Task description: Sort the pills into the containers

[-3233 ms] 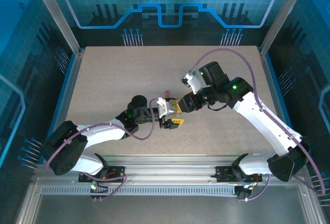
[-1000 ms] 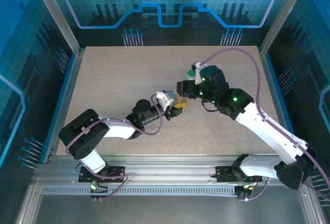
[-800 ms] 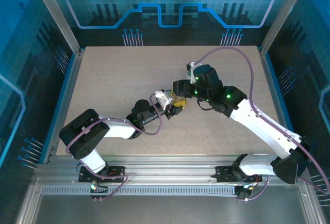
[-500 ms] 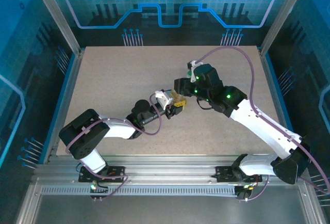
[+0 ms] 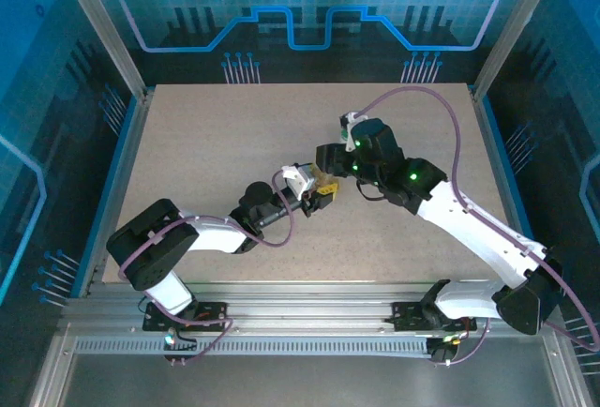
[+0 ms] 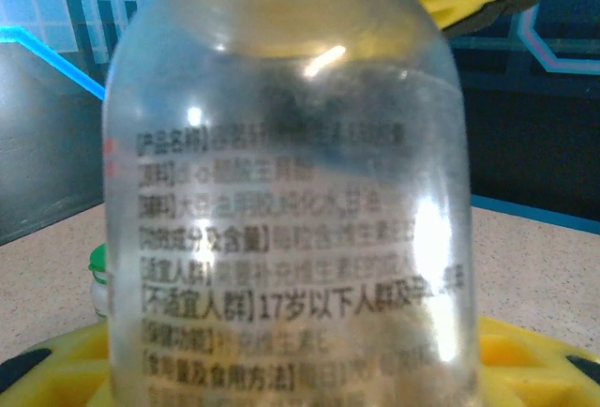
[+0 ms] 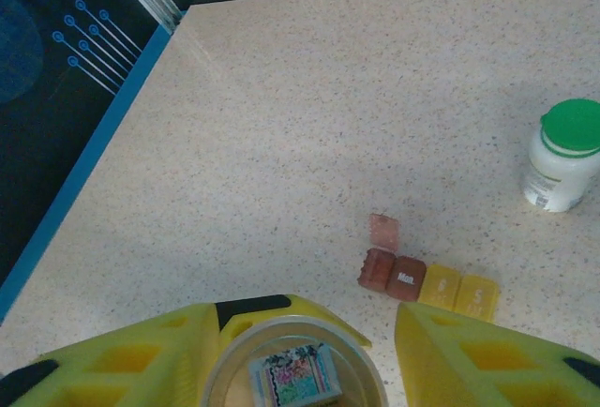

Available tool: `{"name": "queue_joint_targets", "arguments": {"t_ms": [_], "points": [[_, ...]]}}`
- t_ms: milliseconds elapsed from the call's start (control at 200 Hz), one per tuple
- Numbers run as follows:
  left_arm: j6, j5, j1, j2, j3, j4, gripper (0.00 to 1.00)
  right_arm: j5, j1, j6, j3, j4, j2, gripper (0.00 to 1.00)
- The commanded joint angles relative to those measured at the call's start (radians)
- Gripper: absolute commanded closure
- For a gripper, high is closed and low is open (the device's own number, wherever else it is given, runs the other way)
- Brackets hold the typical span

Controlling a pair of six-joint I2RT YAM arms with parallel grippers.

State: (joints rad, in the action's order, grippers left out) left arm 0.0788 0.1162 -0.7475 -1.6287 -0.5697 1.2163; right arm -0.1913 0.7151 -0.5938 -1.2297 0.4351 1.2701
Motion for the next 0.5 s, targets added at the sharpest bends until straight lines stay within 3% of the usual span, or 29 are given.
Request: {"name": "queue_joint_targets", "arguments": {"t_ms": [0,190,355,490], "points": [[0.006,-0.01,-0.007,0.036,-0.015,0.055,1.0,0.004,0.005,-0.016,0.021,-0.021,-0.016,0.52],[0.004,-0.01,-0.011,0.038,-0.018,0.056,1.0,0.031,0.005,-0.019,0.031,-0.036,-0.026,0.65],[0.008,0.022,-0.009,0.058,-0.018,0.051,1.0,0.188,0.001,0.042,0.107,-0.173,-0.064,0.71],[0.031,0.149,0.002,0.099,0.018,0.06,1.0,0.367,0.0,0.19,0.16,-0.255,-0.115,0.91]]}}
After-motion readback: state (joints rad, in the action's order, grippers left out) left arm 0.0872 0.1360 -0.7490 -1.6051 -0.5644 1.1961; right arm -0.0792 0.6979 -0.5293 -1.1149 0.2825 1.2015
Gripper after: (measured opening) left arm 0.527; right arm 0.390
